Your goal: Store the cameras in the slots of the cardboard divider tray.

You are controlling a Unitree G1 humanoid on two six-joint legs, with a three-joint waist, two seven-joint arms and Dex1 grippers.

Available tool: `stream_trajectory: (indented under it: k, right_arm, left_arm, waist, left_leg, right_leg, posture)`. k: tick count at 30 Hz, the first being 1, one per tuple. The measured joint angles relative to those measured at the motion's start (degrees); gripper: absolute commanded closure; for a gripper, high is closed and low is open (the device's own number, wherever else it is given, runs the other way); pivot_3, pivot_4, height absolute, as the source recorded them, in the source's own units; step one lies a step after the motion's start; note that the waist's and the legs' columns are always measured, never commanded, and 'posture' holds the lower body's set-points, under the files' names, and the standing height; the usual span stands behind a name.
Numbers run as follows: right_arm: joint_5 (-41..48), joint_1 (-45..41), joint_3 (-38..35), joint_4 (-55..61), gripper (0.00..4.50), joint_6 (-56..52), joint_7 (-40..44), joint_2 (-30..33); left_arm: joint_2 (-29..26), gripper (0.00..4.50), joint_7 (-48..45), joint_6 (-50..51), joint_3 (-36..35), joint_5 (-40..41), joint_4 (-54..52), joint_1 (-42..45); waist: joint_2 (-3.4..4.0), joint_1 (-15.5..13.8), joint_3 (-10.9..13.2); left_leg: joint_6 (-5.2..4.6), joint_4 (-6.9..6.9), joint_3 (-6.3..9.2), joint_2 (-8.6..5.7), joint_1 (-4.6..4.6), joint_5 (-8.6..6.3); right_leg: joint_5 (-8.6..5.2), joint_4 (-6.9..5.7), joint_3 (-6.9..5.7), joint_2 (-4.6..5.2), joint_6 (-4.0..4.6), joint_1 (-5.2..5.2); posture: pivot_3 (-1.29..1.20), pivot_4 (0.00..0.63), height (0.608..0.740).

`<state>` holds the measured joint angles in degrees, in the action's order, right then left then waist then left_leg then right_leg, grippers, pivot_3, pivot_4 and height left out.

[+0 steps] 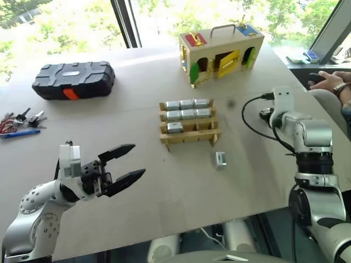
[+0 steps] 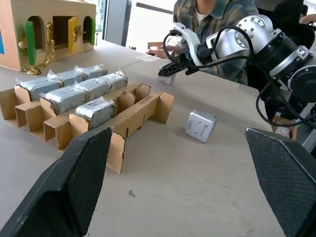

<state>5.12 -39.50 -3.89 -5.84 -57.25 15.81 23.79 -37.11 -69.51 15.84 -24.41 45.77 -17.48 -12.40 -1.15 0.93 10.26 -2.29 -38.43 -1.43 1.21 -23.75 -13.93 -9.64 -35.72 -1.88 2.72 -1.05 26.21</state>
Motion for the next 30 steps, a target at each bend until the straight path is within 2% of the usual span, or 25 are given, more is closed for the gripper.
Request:
stream_trajectory:
  k: [2, 4, 8, 12, 14, 18, 30]
  right_arm:
    - [0.23, 0.82, 1.97, 2.11, 3.70, 3.27, 3.51, 1.37]
    - [3.70, 2.10, 6.39, 8.10, 3.70, 15.37, 17.00, 4.48]
    - [6.92, -3.64, 14.24, 11.80, 3.70, 27.71, 31.58, 3.48]
    - [6.19, -7.81, 19.11, 6.32, 3.70, 36.37, 38.13, 0.42]
    - [5.34, -8.68, 20.83, 3.79, 3.70, 38.88, 39.73, -0.35]
    - [3.10, -11.75, 24.37, -6.63, 3.70, 44.56, 42.86, -5.67]
    - [-1.83, -12.71, 25.97, -21.37, 3.70, 55.45, 45.52, -9.21]
  left_arm:
    - [0.02, 0.00, -0.02, -0.01, -0.04, -0.03, 0.07, -0.17]
    - [0.06, 0.00, -0.10, -0.06, -0.07, -0.04, 0.33, -0.42]
    - [0.06, 0.00, -0.23, -0.06, -0.07, -0.03, 0.59, -0.15]
    - [0.18, 0.00, -0.16, -0.45, -0.39, -0.11, 1.38, -0.07]
    - [0.21, 0.00, -0.18, -0.86, -0.70, -0.18, 1.55, -0.24]
    - [1.11, 0.00, -0.73, -3.19, -2.38, -0.26, 1.81, -2.68]
    - [1.87, 0.00, -1.46, -4.86, -4.91, 0.03, 1.71, -7.68]
  waist:
    - [0.01, 0.13, 0.01]
    - [0.09, 0.63, 0.07]
    - [0.09, 1.32, 0.07]
    - [0.07, 0.96, 0.06]
    - [0.06, 0.83, 0.05]
    - [0.06, 1.04, 0.05]
    - [0.07, 0.68, 0.06]
  left_leg:
    - [0.00, 0.01, -0.03, 0.01, 0.02, 0.00]
    - [0.00, 0.03, -0.06, 0.06, 0.05, 0.00]
    - [0.00, 0.02, 0.04, 0.13, 0.14, 0.00]
    - [0.00, -0.01, 0.09, 0.09, 0.07, 0.00]
    - [0.00, 0.00, 0.08, 0.06, 0.04, 0.00]
    - [0.01, 0.01, -0.02, 0.04, 0.01, 0.00]
    - [0.02, 0.01, 0.02, 0.05, 0.06, 0.00]
  right_leg:
    - [0.00, 0.00, 0.03, -0.01, 0.00, 0.00]
    - [0.00, 0.01, 0.07, -0.08, -0.02, 0.02]
    - [0.00, -0.06, 0.00, -0.19, -0.01, -0.04]
    - [0.00, -0.04, -0.07, -0.10, 0.00, -0.04]
    - [0.00, -0.01, -0.07, -0.05, 0.00, -0.03]
    - [0.06, 0.05, 0.01, 0.00, 0.08, -0.02]
    - [0.02, -0.01, -0.03, 0.01, 0.04, -0.02]
  posture:
    - [0.00, 0.150, 0.740]
    - [0.00, 0.150, 0.740]
    - [0.00, 0.150, 0.740]
    - [0.00, 0.150, 0.740]
    - [0.00, 0.150, 0.740]
    - [0.00, 0.150, 0.740]
    - [0.00, 0.150, 0.740]
